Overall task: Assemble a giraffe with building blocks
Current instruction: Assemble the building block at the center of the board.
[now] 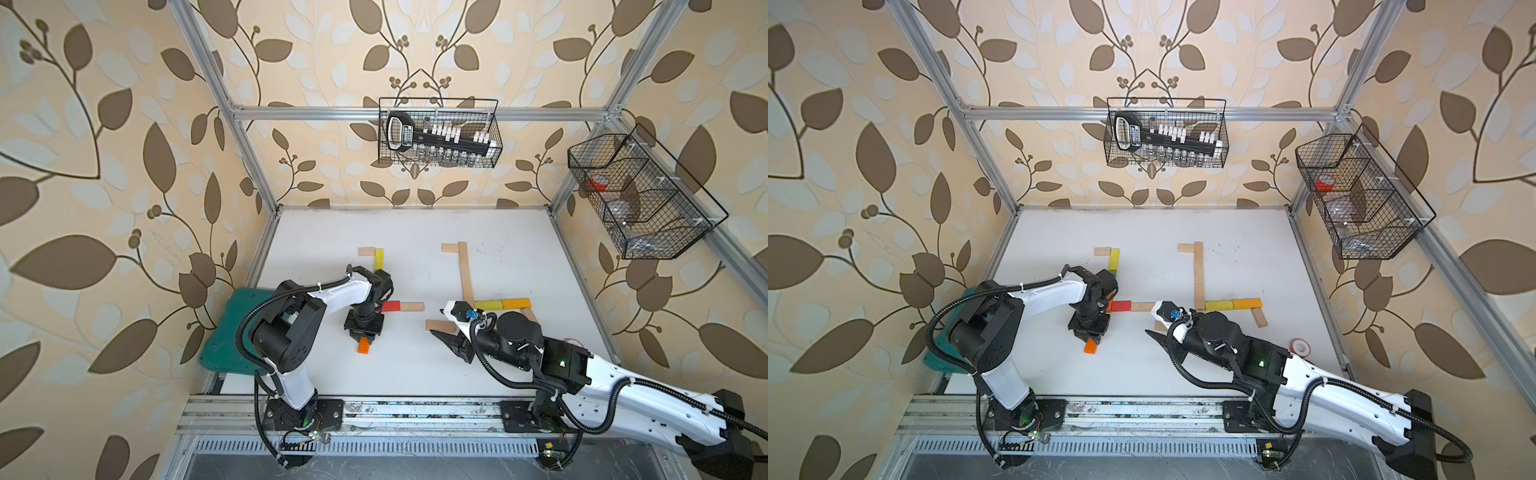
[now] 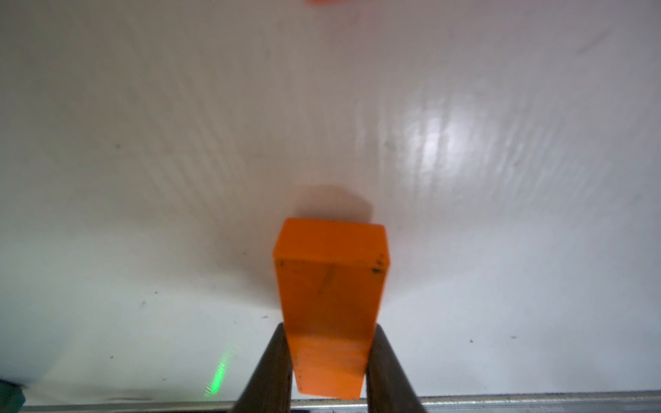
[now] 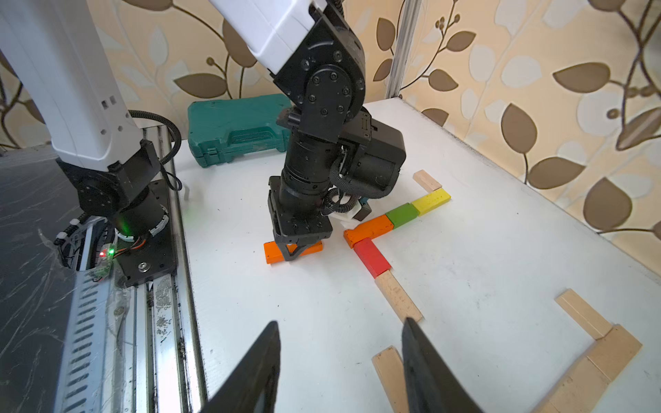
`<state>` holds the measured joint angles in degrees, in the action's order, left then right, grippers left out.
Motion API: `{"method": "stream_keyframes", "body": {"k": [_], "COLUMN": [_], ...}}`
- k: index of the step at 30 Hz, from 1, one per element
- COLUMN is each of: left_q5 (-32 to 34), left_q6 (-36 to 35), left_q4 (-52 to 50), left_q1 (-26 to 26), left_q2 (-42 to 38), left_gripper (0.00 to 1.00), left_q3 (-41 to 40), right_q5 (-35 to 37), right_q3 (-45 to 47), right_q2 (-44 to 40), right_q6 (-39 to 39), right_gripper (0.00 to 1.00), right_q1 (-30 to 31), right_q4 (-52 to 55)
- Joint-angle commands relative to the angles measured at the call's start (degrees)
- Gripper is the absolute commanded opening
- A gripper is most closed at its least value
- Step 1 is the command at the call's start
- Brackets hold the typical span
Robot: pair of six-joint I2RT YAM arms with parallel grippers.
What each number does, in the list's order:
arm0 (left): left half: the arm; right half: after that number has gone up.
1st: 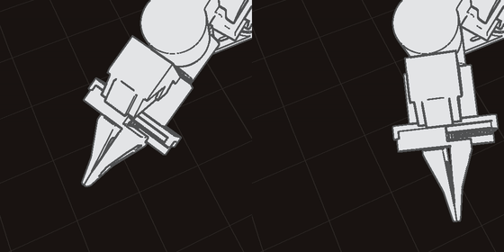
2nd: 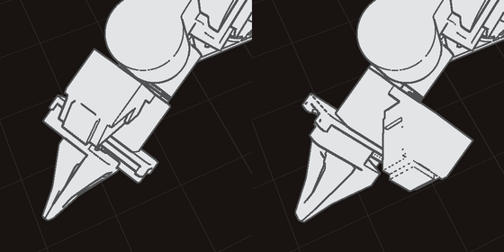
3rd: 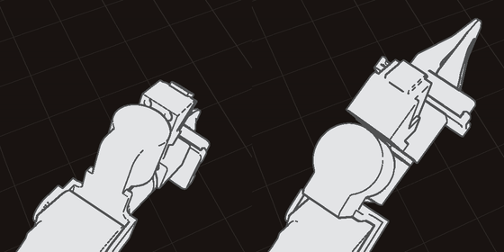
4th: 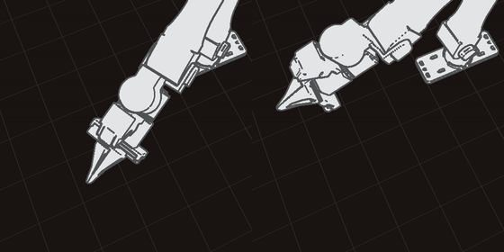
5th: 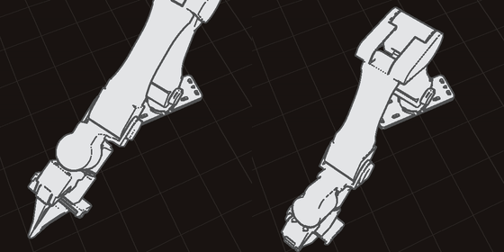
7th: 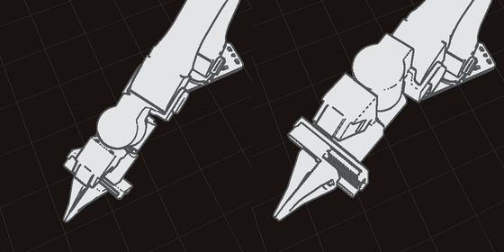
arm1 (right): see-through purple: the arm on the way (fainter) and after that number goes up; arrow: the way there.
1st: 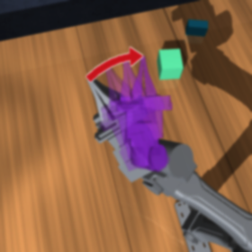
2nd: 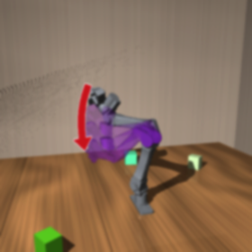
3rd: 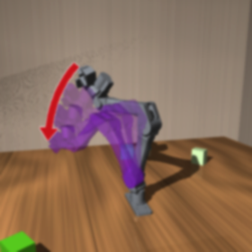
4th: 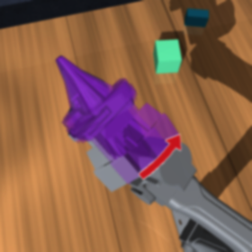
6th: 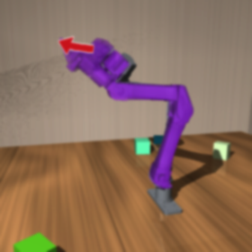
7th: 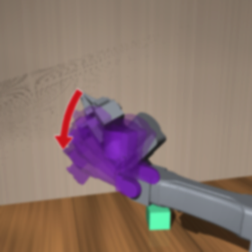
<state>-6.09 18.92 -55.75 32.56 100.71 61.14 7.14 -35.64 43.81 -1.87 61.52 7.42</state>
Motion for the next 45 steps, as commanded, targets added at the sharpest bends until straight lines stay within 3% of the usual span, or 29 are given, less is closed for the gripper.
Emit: {"method": "stream_keyframes", "body": {"k": [1,32,45], "left_q5": [-1.5,1.8,2.9], "left_q6": [-5.0,-5.6,-5.2], "left_q4": [-2.7,-2.7,-2.3], "left_q1": [0.0,-2.0,-2.3], "left_q2": [1.9,7.8,8.1], "left_gripper": [0.08,0.1,0.17], "left_q3": [2.9,8.5,10.0], "right_q5": [1.5,2.5,2.7], "right_q3": [0.9,1.9,2.0], "right_q2": [-1.1,-0.7,-0.8], "right_q6": [0.9,0.4,0.2], "right_gripper": [0.51,0.51,0.52], "right_q1": [0.5,0.6,0.6], "right_q4": [1.1,0.7,0.6]}}
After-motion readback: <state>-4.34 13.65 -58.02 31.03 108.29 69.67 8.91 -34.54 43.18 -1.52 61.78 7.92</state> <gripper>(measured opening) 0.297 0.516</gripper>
